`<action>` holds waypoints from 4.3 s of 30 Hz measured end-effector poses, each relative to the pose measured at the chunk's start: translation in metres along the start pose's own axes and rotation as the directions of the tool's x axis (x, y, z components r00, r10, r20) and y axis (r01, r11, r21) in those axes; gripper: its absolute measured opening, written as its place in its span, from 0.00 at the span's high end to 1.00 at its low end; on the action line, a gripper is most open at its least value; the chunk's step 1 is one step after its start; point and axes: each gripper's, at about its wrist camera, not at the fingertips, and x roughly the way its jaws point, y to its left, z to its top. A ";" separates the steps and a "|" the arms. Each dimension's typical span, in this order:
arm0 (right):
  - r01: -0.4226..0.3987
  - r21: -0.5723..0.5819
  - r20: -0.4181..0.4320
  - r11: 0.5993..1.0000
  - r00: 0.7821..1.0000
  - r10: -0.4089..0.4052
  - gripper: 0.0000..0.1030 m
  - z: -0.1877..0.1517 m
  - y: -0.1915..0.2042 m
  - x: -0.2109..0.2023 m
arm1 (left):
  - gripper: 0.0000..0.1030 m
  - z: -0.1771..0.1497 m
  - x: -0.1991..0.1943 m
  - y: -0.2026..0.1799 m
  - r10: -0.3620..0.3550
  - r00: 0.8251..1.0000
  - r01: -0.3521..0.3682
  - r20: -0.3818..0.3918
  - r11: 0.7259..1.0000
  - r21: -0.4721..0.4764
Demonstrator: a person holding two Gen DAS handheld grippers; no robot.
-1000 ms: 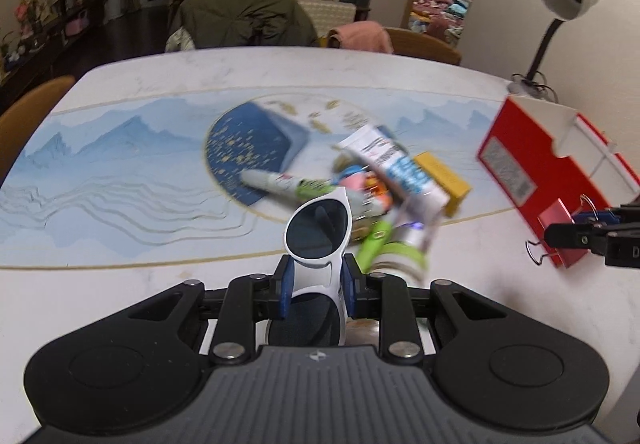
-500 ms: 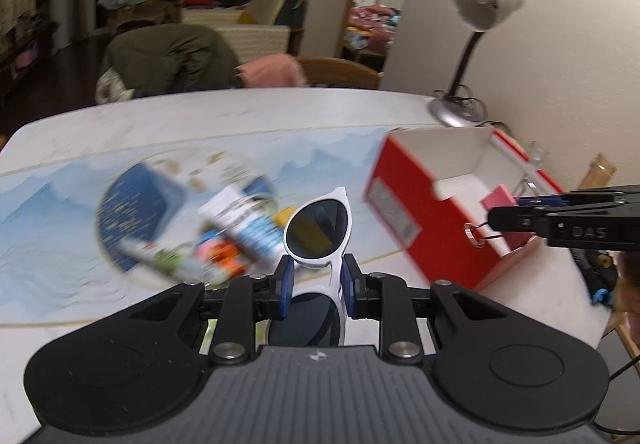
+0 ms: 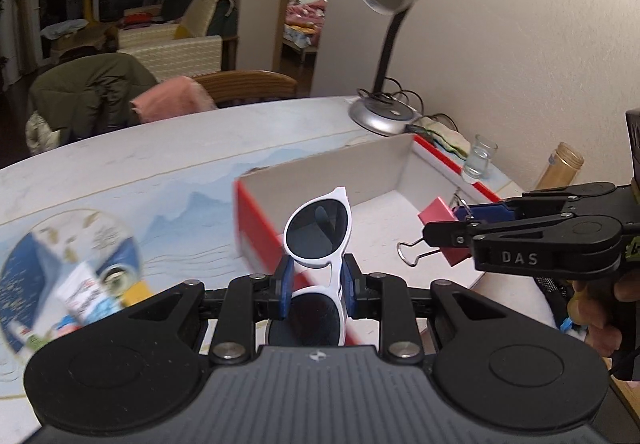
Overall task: Organize rigid objects
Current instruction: 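Carry the sunglasses and binder clip with both tools into the red box, then open the right tool to drop the clip while the left tool releases the sunglasses, then withdraw both open tools from the box back toward the item pile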
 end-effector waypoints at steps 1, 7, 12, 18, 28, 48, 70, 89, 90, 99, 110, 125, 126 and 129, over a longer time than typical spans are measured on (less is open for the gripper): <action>0.005 -0.002 -0.002 1.000 1.000 -0.005 0.68 0.000 -0.007 0.002 | 0.77 0.002 0.007 -0.006 -0.002 1.000 0.002 -0.006 1.000 0.004; 0.033 -0.004 -0.028 0.999 0.999 -0.033 0.68 -0.003 -0.044 0.018 | 0.77 0.015 0.049 -0.041 -0.008 0.999 0.010 -0.052 0.999 0.037; 0.044 -0.007 -0.063 0.999 0.997 -0.044 0.68 -0.006 -0.068 0.033 | 0.77 0.027 0.083 -0.059 -0.008 0.996 0.012 -0.088 0.999 0.045; 0.035 -0.045 -0.102 0.998 0.994 -0.040 0.68 -0.006 -0.083 0.054 | 0.77 0.038 0.127 -0.063 0.011 0.986 -0.005 -0.165 0.999 0.035; -0.014 -0.100 -0.202 0.995 0.979 -0.006 0.68 -0.012 -0.090 0.085 | 0.77 0.035 0.183 -0.056 0.051 0.952 -0.049 -0.301 0.999 0.015; -0.028 -0.093 -0.352 0.995 0.936 -0.006 0.67 -0.016 -0.092 0.111 | 0.77 0.034 0.225 -0.052 0.047 0.895 -0.051 -0.444 0.999 0.003; -0.095 -0.028 -0.235 0.995 0.968 0.086 0.37 -0.008 -0.098 0.063 | 0.73 0.043 0.141 -0.066 0.022 0.973 -0.024 -0.229 1.000 -0.004; -0.132 -0.053 -0.096 0.990 0.987 0.126 0.23 -0.006 -0.075 -0.002 | 0.38 0.017 0.032 -0.055 0.030 0.998 -0.033 -0.047 0.998 -0.054; -0.129 -0.058 -0.086 0.990 0.988 0.124 0.23 -0.007 -0.071 -0.007 | 0.36 0.014 0.025 -0.052 0.030 0.999 -0.032 -0.038 0.998 -0.059; -0.157 -0.051 -0.058 0.986 0.986 0.154 0.20 -0.020 -0.031 -0.030 | 0.23 -0.016 -0.026 -0.009 0.054 0.999 -0.053 0.005 0.991 -0.121; -0.178 -0.025 -0.049 0.984 0.983 0.177 0.14 -0.034 0.037 -0.037 | 0.16 -0.054 -0.072 0.047 0.092 0.996 -0.091 0.003 0.990 -0.107; -0.193 -0.021 -0.101 0.981 0.977 0.190 0.13 -0.059 0.128 -0.021 | 0.00 -0.119 -0.106 0.131 0.084 0.996 -0.081 0.016 0.986 -0.146; -0.194 -0.019 -0.102 0.981 0.976 0.191 0.13 -0.060 0.132 -0.019 | 0.00 -0.123 -0.107 0.134 0.074 0.997 -0.071 0.019 0.988 -0.138; -0.192 -0.024 -0.112 0.981 0.976 0.189 0.13 -0.066 0.144 -0.012 | 0.00 -0.133 -0.108 0.141 0.067 0.998 -0.065 0.013 0.990 -0.125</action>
